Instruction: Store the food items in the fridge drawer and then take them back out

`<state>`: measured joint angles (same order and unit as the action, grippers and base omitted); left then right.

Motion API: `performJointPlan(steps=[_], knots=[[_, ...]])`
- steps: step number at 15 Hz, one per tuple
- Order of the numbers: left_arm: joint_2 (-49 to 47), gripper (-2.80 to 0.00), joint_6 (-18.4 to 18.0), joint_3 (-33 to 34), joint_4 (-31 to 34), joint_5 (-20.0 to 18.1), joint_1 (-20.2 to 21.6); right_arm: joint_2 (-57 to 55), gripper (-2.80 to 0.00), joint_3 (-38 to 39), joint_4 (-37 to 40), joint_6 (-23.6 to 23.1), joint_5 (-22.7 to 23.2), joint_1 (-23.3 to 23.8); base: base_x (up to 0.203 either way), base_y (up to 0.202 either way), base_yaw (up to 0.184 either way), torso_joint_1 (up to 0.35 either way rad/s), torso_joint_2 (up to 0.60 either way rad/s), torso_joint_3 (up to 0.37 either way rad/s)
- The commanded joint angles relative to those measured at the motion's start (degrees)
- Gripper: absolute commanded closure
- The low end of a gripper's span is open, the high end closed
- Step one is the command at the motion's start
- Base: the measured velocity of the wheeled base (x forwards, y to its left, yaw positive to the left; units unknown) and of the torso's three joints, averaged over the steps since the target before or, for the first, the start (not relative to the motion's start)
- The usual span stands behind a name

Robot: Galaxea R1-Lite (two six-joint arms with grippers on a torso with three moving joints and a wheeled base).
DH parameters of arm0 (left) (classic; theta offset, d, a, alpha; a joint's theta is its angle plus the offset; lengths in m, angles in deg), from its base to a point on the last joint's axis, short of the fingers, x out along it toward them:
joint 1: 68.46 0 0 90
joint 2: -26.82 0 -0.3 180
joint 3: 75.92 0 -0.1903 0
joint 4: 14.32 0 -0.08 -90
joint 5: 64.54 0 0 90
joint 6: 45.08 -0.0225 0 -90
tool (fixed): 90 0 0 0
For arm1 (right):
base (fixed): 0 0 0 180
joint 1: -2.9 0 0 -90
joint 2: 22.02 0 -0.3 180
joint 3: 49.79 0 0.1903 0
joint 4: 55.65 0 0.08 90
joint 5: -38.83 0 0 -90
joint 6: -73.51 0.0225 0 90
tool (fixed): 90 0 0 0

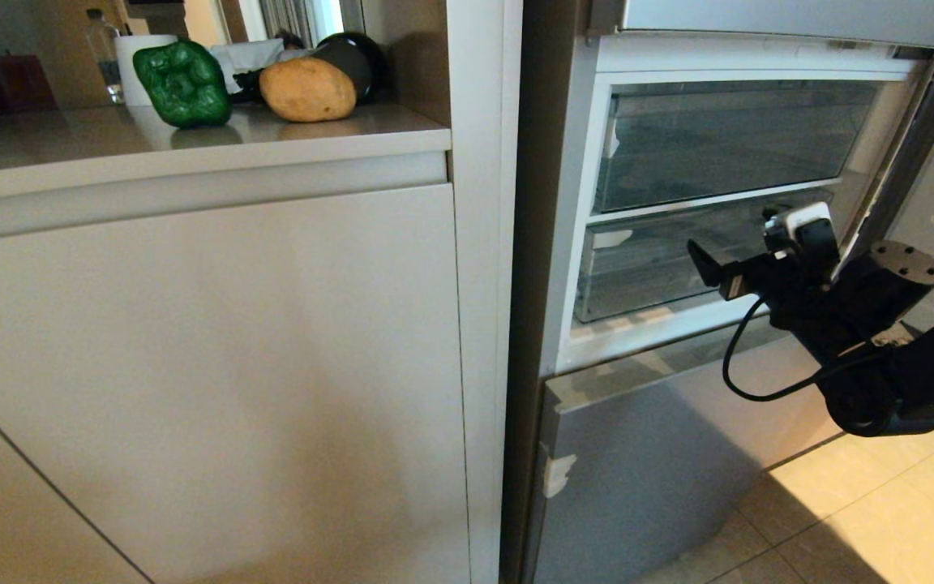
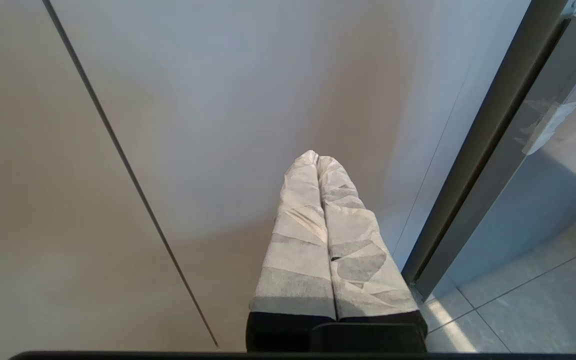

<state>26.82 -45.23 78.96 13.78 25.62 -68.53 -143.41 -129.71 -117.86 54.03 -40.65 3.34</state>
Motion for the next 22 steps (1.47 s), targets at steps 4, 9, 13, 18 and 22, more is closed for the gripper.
performJointPlan(steps=[4,9,13,18,22], knots=[[0.0,0.0,-0.02,0.0,0.02,0.02,-0.01,-3.85,-2.8,-4.45,-0.16,-0.04,0.11,0.0,0.0,0.0,0.0,0.0,0.0,0.0],[0.0,0.0,-0.02,0.0,0.02,0.02,-0.01,-7.54,-2.8,-9.84,-0.03,0.06,-0.15,0.0,0.0,0.0,0.0,0.0,0.0,0.0],[-0.05,0.0,-0.02,0.0,0.02,0.02,-0.01,-8.15,-2.8,-12.09,-0.03,0.14,-0.48,0.0,0.0,0.0,0.0,0.0,0.0,0.0],[0.0,0.0,0.02,0.0,0.02,0.02,-0.01,-8.02,-2.8,-12.62,-0.43,0.23,-1.82,0.0,0.0,0.0,0.0,0.0,0.0,0.0],[0.0,0.0,-0.01,0.0,0.02,0.02,-0.01,-7.82,-2.8,-12.12,-1.89,-0.12,-3.28,0.0,0.0,0.0,0.0,0.0,0.0,0.0]])
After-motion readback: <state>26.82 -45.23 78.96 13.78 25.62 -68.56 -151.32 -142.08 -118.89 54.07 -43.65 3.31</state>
